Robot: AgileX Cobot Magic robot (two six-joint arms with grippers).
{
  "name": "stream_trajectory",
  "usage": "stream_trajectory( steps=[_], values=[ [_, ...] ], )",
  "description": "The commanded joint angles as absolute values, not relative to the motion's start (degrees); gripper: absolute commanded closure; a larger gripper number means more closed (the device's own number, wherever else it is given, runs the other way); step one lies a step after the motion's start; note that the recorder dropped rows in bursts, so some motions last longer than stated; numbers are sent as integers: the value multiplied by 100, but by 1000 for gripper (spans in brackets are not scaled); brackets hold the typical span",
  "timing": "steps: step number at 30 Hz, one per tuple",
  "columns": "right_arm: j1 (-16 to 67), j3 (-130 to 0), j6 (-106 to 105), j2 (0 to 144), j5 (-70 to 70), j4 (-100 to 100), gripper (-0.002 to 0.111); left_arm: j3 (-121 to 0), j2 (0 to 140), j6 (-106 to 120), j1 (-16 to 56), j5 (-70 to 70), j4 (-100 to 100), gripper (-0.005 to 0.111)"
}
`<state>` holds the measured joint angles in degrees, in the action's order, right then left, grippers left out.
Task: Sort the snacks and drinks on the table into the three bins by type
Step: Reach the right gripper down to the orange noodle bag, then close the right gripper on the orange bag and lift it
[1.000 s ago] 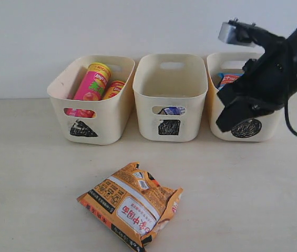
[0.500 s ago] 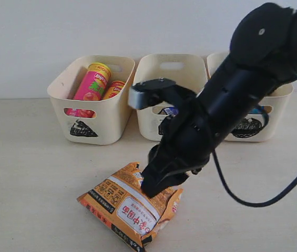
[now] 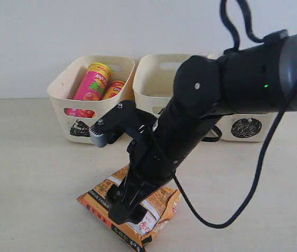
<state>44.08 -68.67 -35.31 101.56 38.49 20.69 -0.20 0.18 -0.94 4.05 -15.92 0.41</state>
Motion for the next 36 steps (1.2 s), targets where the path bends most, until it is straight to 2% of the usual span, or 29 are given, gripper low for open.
stream_trajectory(
  steps=[1, 12, 22, 36],
  values=[
    [4676, -7182, -2219, 10488, 3770, 751, 3, 0, 0, -145, 386, -1542, 49, 103],
    [4987, -7871, -1367, 11271, 4231, 211, 3, 0, 0, -145, 386, -1542, 49, 103],
    [6176, -8127, 1104, 11271, 5018, -3001, 3, 0, 0, -145, 386, -1542, 60, 103],
    [6688, -8127, 1820, 11697, 5100, -3742, 3, 0, 0, -145, 386, -1542, 60, 103]
  ],
)
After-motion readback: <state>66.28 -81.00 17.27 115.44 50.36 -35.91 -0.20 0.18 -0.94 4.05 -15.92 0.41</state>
